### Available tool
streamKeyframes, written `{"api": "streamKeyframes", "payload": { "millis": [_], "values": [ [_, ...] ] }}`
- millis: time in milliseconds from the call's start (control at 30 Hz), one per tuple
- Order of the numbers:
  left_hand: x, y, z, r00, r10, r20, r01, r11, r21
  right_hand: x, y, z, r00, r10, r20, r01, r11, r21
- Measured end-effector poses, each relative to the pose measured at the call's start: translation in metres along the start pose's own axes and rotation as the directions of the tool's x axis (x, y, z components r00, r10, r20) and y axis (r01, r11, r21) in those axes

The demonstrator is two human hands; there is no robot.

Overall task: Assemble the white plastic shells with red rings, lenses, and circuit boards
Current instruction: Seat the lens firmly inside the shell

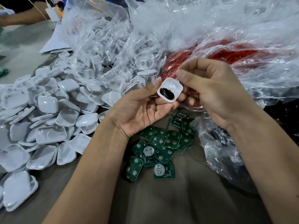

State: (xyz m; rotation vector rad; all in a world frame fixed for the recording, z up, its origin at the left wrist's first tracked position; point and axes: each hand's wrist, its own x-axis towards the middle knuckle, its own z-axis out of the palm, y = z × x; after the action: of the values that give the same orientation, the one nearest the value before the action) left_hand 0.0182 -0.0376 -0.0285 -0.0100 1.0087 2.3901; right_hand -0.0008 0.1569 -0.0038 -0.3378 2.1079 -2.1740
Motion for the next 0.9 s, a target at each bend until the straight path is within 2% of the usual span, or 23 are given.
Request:
{"api": "streamKeyframes", "payload": {
  "millis": [33,100,167,233,400,567,900],
  "values": [
    [0.000,0.000,0.000,1.000,0.012,-0.005,-0.012,1.000,-0.004,0.000,0.000,-0.001,0.999,-0.041,-0.019,0.041,0.999,-0.027],
    [0.001,0.000,0.002,0.999,0.041,-0.013,-0.041,0.999,-0.026,0.001,0.000,-0.002,0.978,-0.205,-0.046,0.193,0.962,-0.193],
    [0.000,0.001,0.003,0.999,0.050,0.005,-0.049,0.996,-0.074,0.000,-0.001,0.000,0.925,-0.380,-0.007,0.348,0.855,-0.384],
    [0.000,0.001,0.003,0.998,0.051,0.023,-0.048,0.993,-0.111,0.000,0.000,0.003,0.888,-0.458,0.044,0.414,0.754,-0.509],
    [-0.001,0.000,0.005,0.996,0.081,-0.027,-0.083,0.989,-0.120,0.000,0.004,0.008,0.856,-0.498,0.139,0.463,0.621,-0.633],
    [-0.001,-0.002,0.005,0.995,0.092,-0.043,-0.097,0.989,-0.110,0.001,0.004,0.008,0.825,-0.531,0.191,0.507,0.549,-0.664],
    [0.005,-0.002,0.001,0.993,0.121,-0.012,-0.122,0.987,-0.103,-0.001,-0.001,0.012,0.865,-0.470,0.179,0.475,0.648,-0.595]
  ]
}}
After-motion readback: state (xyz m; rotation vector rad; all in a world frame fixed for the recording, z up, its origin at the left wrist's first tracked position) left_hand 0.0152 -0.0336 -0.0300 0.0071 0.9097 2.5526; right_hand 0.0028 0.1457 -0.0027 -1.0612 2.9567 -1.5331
